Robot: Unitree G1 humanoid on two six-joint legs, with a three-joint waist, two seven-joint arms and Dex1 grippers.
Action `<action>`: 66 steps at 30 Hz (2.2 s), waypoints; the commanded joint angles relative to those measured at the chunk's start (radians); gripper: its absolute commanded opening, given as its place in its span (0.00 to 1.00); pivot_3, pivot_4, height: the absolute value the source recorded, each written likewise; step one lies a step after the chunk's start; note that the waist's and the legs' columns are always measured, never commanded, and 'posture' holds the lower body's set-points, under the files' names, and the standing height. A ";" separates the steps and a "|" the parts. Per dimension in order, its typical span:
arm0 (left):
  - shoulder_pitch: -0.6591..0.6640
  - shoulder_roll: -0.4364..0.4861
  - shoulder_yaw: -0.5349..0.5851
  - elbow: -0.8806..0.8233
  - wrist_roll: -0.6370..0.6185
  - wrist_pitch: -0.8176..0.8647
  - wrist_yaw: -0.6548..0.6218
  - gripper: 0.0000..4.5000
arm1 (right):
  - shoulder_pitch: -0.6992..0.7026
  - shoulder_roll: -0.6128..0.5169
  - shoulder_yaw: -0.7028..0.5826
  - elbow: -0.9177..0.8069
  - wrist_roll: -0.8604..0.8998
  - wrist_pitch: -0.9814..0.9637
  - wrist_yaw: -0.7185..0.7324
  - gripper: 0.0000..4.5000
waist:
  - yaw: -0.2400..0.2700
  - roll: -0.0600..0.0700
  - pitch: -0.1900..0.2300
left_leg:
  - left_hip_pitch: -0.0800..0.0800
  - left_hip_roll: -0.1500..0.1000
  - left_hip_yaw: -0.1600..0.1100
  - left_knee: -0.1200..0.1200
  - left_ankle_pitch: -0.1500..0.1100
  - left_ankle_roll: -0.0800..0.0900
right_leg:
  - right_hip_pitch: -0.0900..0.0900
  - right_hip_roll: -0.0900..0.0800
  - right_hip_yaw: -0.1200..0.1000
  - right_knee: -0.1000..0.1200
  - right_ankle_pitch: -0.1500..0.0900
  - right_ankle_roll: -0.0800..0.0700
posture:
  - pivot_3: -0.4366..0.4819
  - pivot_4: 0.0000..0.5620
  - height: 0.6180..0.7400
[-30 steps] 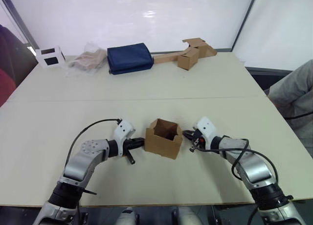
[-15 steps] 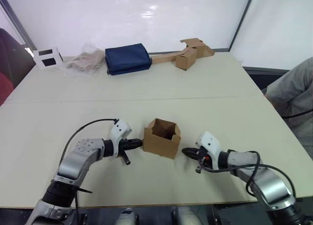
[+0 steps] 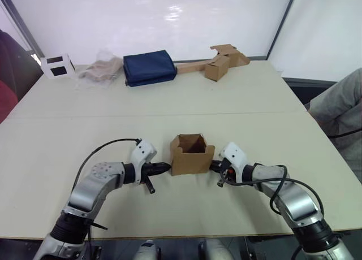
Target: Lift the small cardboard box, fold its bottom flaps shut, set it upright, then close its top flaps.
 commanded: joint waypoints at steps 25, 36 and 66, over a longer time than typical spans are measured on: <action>-0.276 0.138 0.068 0.055 -0.121 0.008 -0.185 0.01 | -0.238 -0.133 -0.149 0.014 0.167 0.050 0.195 0.00 | -0.002 0.000 0.001 | -0.001 0.000 0.000 -0.002 0.000 0.000 | -0.001 0.000 0.000 -0.003 0.000 0.000 | 0.48 0.27 1.00; -0.314 0.043 0.001 0.127 -0.051 -0.062 -0.151 0.01 | -0.271 -0.077 -0.090 0.025 0.168 0.035 0.211 0.00 | -0.002 0.000 0.001 | -0.002 0.000 0.000 -0.001 0.000 0.000 | -0.001 0.000 0.000 -0.003 0.000 0.000 | 0.48 0.27 1.00; -0.295 0.021 -0.016 0.140 -0.010 -0.105 -0.156 0.01 | -0.292 -0.070 -0.023 0.079 0.127 -0.003 0.274 0.00 | -0.002 0.000 0.001 | -0.002 0.000 0.000 -0.001 0.000 0.000 | -0.001 0.000 -0.001 -0.003 0.000 0.000 | 0.48 0.27 1.00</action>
